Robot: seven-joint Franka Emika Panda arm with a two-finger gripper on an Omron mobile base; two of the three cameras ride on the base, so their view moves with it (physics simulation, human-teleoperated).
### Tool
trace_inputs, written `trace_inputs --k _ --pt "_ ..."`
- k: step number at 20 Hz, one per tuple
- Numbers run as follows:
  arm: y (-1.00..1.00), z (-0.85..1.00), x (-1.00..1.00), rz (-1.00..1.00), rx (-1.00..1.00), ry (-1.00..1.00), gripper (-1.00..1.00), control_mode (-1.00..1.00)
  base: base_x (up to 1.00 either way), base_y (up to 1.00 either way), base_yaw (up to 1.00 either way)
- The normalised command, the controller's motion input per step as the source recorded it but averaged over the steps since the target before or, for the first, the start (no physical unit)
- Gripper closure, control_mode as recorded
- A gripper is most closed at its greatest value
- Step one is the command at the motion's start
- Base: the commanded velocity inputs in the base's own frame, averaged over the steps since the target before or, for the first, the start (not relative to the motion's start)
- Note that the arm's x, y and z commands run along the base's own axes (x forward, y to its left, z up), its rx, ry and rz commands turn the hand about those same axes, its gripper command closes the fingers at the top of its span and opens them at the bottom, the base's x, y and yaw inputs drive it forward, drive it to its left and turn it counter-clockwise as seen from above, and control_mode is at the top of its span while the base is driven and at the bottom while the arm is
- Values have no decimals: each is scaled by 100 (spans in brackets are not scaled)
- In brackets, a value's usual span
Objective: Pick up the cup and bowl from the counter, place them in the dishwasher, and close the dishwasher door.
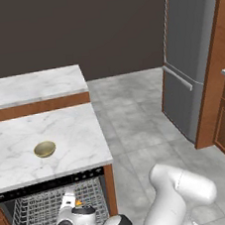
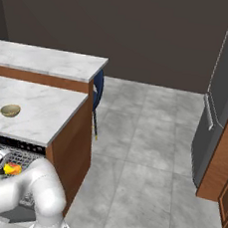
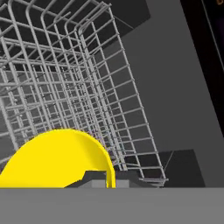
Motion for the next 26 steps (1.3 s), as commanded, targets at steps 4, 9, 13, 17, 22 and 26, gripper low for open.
trace_inputs --k 4,9,13,17,22,26 --pt "33 -48 22 0 0 11 100 -100 0 0 0" --pt "30 -38 12 0 0 6 100 -100 0 0 0" --pt "26 -35 3 0 -1 3 100 -100 0 0 0" --pt "44 -42 0 0 -2 1 -100 -100 0 0 0" --pt "32 -27 -27 0 0 0 -100 -100 0 0 0" --pt "28 -15 -83 0 0 -2 -100 -100 0 0 0"
